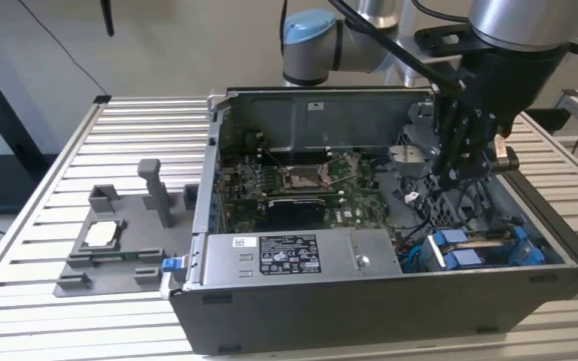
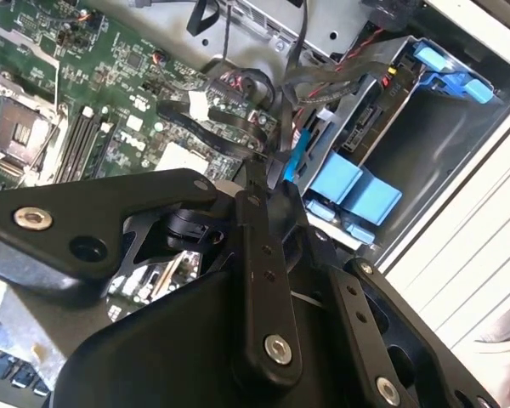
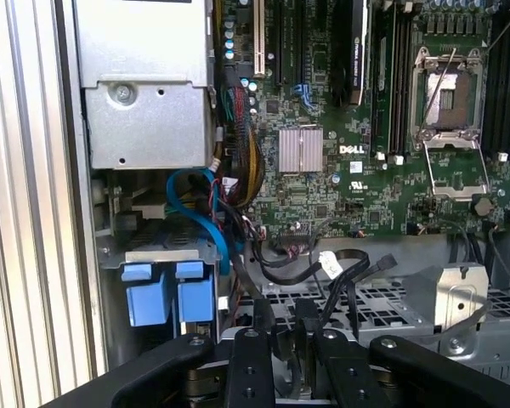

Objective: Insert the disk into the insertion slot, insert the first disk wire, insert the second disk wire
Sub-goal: 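Insert the second disk wire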

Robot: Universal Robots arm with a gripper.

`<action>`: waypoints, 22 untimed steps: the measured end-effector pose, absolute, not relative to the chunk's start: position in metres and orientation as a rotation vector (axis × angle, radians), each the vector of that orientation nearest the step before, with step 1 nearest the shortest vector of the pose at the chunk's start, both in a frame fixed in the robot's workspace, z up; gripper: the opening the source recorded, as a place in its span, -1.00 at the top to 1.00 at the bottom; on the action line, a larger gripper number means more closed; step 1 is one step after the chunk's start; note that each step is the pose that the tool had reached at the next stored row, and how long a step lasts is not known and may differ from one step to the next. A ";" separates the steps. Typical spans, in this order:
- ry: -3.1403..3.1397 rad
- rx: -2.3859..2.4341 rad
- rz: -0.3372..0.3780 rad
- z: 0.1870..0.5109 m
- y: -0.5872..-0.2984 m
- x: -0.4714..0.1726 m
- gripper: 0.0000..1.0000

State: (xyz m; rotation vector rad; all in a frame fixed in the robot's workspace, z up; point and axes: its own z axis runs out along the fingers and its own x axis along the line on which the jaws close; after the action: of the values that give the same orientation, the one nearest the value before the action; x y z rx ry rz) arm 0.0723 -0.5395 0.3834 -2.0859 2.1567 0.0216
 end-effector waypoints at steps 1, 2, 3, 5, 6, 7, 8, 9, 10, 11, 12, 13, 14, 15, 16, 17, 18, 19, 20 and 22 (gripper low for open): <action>2.157 -2.086 0.022 0.383 -0.540 0.072 0.47; 2.157 -2.086 0.022 0.383 -0.540 0.072 0.47; 2.157 -2.086 0.022 0.383 -0.540 0.072 0.47; 2.157 -2.086 0.021 0.383 -0.540 0.072 0.47; 2.157 -2.086 0.021 0.383 -0.540 0.072 0.51; 2.157 -2.086 0.021 0.383 -0.540 0.072 0.51; 2.157 -2.086 0.022 0.383 -0.540 0.072 0.65; 2.157 -2.086 0.022 0.383 -0.540 0.072 0.65; 2.157 -2.086 0.021 0.383 -0.540 0.072 0.65; 2.157 -2.086 0.022 0.383 -0.540 0.072 0.65; 2.157 -2.086 0.021 0.383 -0.540 0.072 0.68; 2.157 -2.086 0.021 0.383 -0.539 0.072 0.68; 2.157 -2.086 0.021 0.383 -0.540 0.073 0.68; 2.159 -2.088 0.025 0.383 -0.540 0.074 0.68; 2.162 -2.090 0.030 0.383 -0.540 0.075 0.68; 2.166 -2.093 0.036 0.383 -0.540 0.077 0.68; 2.170 -2.096 0.044 0.382 -0.540 0.079 0.68; 2.175 -2.100 0.052 0.382 -0.540 0.081 0.68; 2.180 -2.104 0.060 0.382 -0.540 0.083 0.68; 2.190 -2.112 0.077 0.382 -0.541 0.088 0.68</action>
State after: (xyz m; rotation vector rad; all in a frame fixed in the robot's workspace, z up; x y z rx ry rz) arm 0.0877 -0.5410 0.3815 -2.1116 2.1895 0.0771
